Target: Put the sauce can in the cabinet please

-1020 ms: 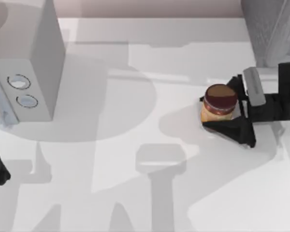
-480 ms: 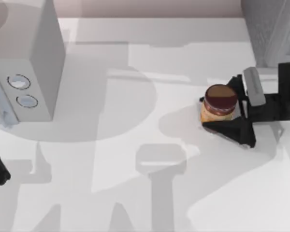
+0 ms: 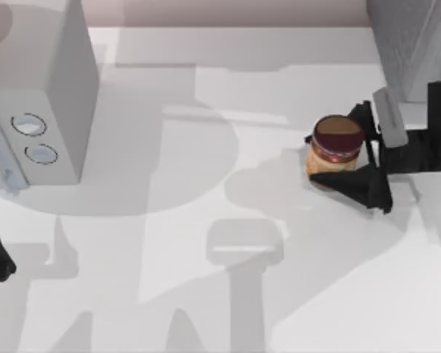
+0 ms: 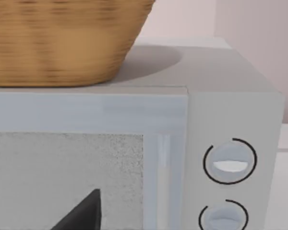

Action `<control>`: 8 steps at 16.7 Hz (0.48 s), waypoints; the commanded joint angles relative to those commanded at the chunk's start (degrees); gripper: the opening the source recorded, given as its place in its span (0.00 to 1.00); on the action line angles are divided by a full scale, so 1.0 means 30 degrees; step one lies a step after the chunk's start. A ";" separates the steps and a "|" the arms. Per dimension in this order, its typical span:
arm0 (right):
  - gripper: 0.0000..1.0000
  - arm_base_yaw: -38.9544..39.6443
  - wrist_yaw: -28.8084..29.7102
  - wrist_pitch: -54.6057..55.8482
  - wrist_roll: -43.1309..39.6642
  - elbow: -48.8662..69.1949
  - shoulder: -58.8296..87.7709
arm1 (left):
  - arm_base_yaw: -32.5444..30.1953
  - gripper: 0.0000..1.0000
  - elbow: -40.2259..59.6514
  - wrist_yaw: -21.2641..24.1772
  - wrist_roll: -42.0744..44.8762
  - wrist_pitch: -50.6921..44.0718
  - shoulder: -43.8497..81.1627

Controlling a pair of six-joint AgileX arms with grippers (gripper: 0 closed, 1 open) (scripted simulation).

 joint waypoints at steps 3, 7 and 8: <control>0.00 0.0068 -0.0028 -0.2667 -0.0015 0.0405 -0.1980 | 0.0000 1.00 0.0000 0.0000 0.0000 0.0000 0.0000; 0.00 0.0006 -0.0047 -0.6527 -0.0065 0.1017 -0.4751 | 0.0000 1.00 0.0000 0.0000 0.0000 0.0000 0.0000; 0.00 -0.0014 -0.0066 -0.7231 -0.0094 0.1211 -0.5352 | 0.0000 1.00 0.0000 0.0000 0.0000 0.0000 0.0000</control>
